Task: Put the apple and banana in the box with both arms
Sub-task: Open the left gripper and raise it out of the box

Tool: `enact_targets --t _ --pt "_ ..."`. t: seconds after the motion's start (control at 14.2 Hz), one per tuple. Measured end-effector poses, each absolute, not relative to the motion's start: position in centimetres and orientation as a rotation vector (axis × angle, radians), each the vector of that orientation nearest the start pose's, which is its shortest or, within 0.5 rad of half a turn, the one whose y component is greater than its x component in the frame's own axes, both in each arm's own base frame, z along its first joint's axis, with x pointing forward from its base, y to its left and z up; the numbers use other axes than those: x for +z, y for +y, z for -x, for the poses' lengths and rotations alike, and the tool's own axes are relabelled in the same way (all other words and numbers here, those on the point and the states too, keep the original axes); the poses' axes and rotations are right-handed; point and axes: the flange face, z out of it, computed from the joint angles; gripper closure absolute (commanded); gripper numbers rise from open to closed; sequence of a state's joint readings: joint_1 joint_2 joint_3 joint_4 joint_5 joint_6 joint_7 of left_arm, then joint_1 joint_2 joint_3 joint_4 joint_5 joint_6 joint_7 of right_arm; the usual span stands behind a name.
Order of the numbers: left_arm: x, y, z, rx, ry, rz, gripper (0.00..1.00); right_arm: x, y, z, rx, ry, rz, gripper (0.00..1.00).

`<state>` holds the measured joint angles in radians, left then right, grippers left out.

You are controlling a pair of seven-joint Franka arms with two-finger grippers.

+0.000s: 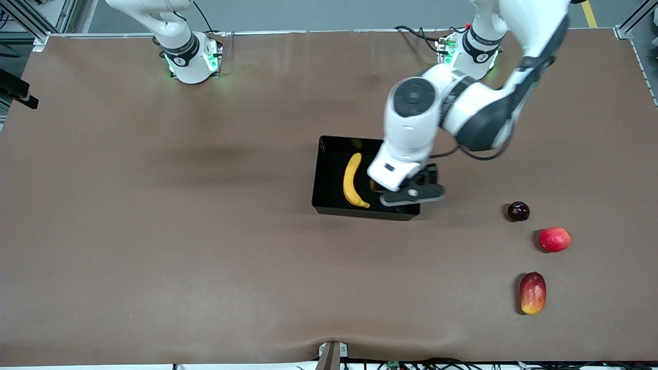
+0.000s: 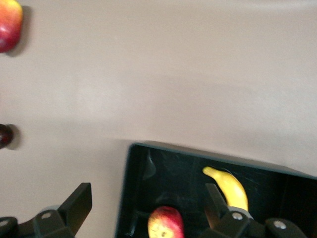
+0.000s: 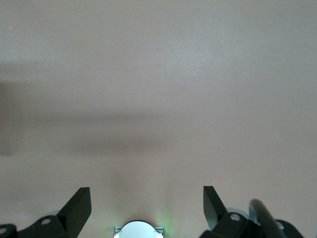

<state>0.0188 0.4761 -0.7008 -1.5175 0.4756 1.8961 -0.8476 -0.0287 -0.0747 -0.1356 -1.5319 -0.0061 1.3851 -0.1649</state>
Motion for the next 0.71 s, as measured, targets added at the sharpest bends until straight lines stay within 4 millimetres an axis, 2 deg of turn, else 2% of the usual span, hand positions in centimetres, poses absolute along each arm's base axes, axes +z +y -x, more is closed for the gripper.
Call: enact_targets --t 0.28,0.49,0.71 --pt "46.8 -25.6 -62.1 -0.169 -0.131 3.08 0.0 66.6 -8.7 -50.4 0.111 -0.001 3.124 0.0" --pt "48.5 -19.5 -63.6 -0.175 -0.203 3.064 0.0 66.6 -8.7 -50.4 0.111 -0.002 3.123 0.0" --pt "49.9 -16.0 -63.7 -0.151 -0.216 3.029 0.0 66.6 -8.7 -50.4 0.111 -0.002 3.122 0.0"
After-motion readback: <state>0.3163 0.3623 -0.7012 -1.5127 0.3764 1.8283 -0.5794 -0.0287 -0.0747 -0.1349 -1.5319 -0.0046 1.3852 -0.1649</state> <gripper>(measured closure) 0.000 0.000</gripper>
